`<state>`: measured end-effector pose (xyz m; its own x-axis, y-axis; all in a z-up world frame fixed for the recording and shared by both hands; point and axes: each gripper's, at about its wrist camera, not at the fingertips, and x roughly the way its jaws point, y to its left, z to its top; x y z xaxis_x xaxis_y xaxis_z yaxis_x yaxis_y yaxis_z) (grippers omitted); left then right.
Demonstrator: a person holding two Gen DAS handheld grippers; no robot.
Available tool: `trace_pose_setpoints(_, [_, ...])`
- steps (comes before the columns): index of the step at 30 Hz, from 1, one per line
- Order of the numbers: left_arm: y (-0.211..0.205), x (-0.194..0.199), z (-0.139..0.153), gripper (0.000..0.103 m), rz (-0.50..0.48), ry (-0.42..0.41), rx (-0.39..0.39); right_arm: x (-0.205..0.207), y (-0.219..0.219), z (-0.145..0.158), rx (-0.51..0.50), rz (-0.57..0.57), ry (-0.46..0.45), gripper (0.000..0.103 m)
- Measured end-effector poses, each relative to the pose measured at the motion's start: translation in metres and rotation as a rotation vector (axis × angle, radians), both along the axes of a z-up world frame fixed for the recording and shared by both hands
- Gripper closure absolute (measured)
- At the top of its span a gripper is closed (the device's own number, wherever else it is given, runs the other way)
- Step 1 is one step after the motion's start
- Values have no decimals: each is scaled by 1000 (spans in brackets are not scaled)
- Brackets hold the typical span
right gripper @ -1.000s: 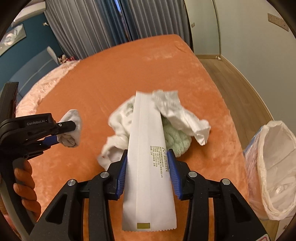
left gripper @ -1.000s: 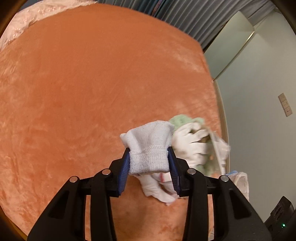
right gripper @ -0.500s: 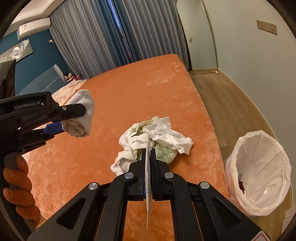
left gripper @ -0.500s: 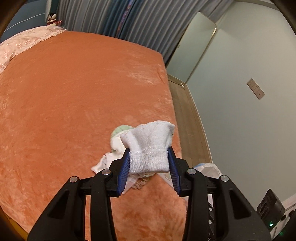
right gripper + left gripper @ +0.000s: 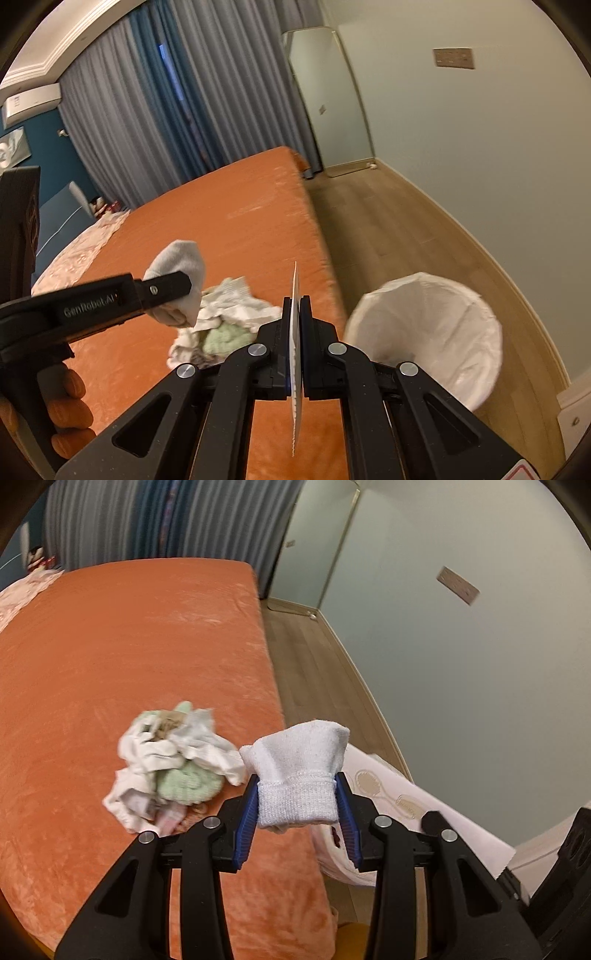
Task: Collect trash
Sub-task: 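Carry packet and white sock over the bin and open both grippers, then move both grippers back over the remaining pile on the bed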
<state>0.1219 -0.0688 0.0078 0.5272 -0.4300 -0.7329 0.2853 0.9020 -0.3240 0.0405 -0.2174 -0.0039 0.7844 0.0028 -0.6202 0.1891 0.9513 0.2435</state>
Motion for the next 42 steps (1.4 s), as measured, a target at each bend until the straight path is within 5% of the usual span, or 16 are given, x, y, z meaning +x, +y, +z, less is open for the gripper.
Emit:
trace_pose_setpoints(7, [-78,-13,-19,64,-130,13,62,-28,-72,-2,11,-129,-4,99])
trace_pose_setpoints(17, [-147,-18,-50,58,-217,34,117,-43,-122,-24,34,-222,25,99])
trace_pose_setpoints(24, [-162,-15,-55,40,-209,17,130,-37,-132,-38,59,-237,34,99])
trace_pose_setpoints(35, [-159,-14,-55,38,-200,11,117,-32,-139,-47,63,-224,53,98])
trace_pose_setpoints(40, [-153,-13,-54,33,-181,6,122,-27,-136,-46,38,-230,58,88])
trace_pose_setpoints(42, [-149,-11,-55,33,-173,9,123,-27,-134,-44,24,-235,55,72])
